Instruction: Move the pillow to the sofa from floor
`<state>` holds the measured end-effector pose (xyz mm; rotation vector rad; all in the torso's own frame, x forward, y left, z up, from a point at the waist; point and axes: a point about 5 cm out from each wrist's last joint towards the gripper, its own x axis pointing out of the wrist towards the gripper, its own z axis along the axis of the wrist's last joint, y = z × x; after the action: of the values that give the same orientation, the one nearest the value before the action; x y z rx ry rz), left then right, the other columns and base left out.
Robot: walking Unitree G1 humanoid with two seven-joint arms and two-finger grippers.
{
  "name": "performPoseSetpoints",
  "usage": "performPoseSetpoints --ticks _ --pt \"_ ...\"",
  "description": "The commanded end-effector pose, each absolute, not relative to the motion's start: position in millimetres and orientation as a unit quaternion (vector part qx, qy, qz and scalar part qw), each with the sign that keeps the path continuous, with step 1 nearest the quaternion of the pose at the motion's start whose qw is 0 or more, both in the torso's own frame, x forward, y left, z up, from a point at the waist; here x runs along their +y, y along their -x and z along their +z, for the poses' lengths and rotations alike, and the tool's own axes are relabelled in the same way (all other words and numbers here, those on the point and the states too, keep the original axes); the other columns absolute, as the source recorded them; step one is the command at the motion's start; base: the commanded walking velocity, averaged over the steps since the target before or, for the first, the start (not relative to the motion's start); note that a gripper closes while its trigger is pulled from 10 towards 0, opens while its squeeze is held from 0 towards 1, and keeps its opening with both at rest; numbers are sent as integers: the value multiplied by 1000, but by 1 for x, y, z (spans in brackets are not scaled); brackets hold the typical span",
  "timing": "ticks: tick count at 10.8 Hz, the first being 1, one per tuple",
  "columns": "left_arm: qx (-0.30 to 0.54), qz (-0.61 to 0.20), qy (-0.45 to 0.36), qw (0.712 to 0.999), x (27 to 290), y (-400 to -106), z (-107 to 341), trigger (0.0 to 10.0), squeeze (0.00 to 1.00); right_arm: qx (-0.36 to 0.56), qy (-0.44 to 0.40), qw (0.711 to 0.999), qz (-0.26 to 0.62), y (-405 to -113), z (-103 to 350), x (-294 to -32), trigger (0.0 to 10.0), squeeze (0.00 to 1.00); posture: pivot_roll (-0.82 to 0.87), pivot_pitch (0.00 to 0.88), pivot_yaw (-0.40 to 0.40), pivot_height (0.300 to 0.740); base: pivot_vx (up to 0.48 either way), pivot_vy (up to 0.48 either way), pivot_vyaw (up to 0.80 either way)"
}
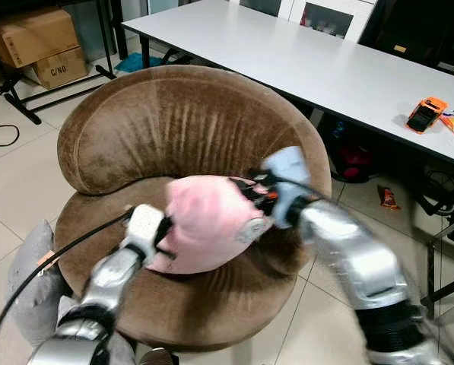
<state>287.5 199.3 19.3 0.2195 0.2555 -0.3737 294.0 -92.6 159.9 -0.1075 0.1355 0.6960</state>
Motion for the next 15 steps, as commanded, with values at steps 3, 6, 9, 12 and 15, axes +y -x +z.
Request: performPoseSetpoints --ticks 3,6,9,12,15 --pt "136 -201 -139 960 218 -272 14 0 0 15 220 907 359 -321 162 -115 10000 1000 -62 0 -96 740 0 0 0" --pt "138 -203 -146 958 229 -268 16 0 0 41 423 750 507 -319 132 -107 10000 1000 -37 0 -101 740 0 0 0" --pt "137 -203 -151 958 236 -266 18 0 0 41 465 687 557 -321 125 -104 10000 1000 -33 0 -106 740 0 0 0" --pt "141 -205 -152 957 236 -266 17 0 0 25 462 668 583 -319 118 -83 10000 0 -31 0 -103 740 0 0 0" --pt "140 -206 -153 957 235 -268 19 0 0 22 492 706 509 -332 103 -65 10000 0 -27 0 -101 740 0 0 0"
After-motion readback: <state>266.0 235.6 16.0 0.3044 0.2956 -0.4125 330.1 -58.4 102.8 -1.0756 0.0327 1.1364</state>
